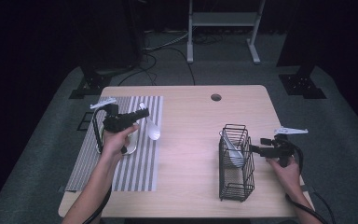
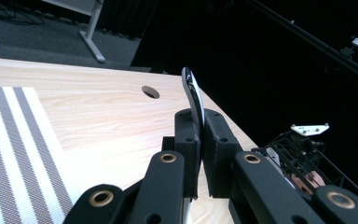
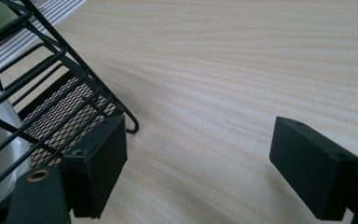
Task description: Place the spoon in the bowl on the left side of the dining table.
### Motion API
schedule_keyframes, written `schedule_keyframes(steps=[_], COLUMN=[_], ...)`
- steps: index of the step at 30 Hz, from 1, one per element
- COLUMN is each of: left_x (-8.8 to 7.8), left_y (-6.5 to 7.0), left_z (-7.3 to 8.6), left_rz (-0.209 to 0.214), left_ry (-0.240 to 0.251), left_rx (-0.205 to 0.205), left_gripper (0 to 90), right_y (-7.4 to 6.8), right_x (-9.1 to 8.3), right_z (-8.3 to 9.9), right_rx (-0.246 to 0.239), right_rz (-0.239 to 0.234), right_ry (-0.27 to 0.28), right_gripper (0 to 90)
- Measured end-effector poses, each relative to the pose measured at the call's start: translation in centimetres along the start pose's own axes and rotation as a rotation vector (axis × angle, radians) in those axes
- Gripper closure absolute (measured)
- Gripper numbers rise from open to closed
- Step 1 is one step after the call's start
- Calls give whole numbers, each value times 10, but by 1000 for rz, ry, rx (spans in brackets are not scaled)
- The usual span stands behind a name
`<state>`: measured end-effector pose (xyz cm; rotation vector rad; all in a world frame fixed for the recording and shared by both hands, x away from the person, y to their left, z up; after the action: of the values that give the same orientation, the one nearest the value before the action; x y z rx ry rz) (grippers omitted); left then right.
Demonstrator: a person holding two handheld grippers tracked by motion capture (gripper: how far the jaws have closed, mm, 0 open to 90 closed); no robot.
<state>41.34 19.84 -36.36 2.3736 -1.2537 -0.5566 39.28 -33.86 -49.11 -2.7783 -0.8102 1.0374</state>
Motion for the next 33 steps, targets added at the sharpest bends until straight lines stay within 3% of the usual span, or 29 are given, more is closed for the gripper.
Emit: schedule_keyframes(steps=[33], left_x=[-34], left_y=[-39], left_z=[-13], left_rz=[-104], left_ry=[75], left_rx=[-59], left_gripper=[853], right_y=[0], right_x=[1], right_z=[0], right_rx=[-2], right_rz=[9], right_ry=[-9], right_gripper=[178])
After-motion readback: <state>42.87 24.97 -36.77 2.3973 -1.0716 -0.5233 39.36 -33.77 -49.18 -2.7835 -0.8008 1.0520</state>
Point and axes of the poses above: each handheld gripper's, and its own axes: x roughly forward along the jaws, z roughly out of its underside, y roughly to its right, the point moved 2 cm from there along x, roughly forward along the jaws, and after that the axes turned 7 degrees about z, right-handed, at the moved point
